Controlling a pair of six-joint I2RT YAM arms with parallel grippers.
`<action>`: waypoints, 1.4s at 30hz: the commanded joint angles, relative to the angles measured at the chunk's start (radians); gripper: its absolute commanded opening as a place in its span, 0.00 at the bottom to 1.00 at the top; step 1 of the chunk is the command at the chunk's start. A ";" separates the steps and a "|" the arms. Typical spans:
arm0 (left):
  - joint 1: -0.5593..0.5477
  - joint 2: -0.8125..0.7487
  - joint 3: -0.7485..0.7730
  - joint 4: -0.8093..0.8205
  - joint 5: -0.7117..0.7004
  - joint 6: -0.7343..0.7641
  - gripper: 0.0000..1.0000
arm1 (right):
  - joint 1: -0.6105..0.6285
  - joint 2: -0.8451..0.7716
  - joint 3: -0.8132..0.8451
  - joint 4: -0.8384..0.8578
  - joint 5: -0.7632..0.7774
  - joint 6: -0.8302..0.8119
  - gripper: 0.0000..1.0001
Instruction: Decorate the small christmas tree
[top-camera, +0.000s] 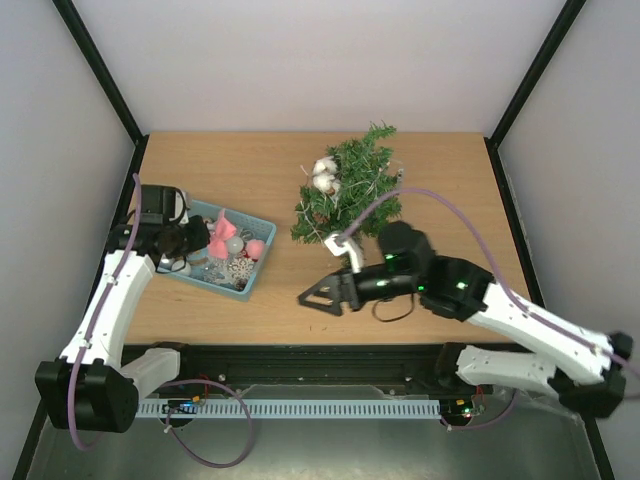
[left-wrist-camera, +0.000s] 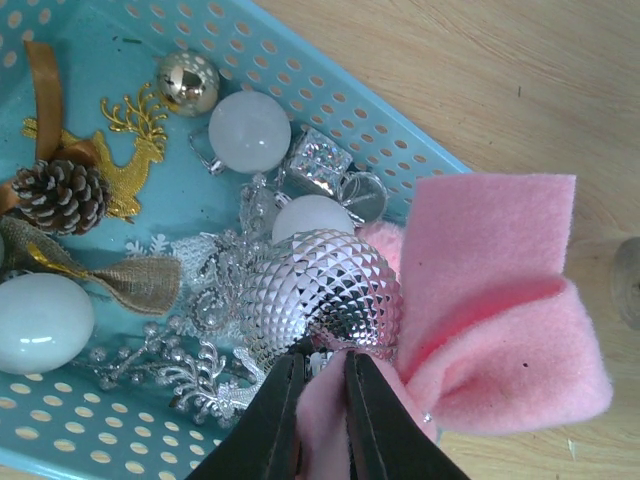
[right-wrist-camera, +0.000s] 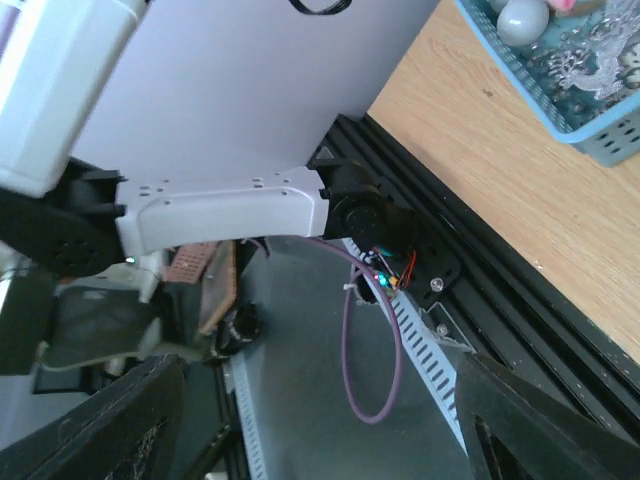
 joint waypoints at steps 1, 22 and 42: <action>0.001 -0.045 -0.013 0.001 0.048 0.025 0.03 | 0.245 0.198 0.205 -0.147 0.425 -0.054 0.74; 0.003 -0.182 -0.042 0.046 0.309 -0.017 0.04 | 0.193 0.902 0.988 -0.410 0.822 -0.175 0.70; 0.007 -0.174 -0.022 0.047 0.318 -0.025 0.04 | 0.139 0.985 0.982 -0.335 0.625 -0.186 0.56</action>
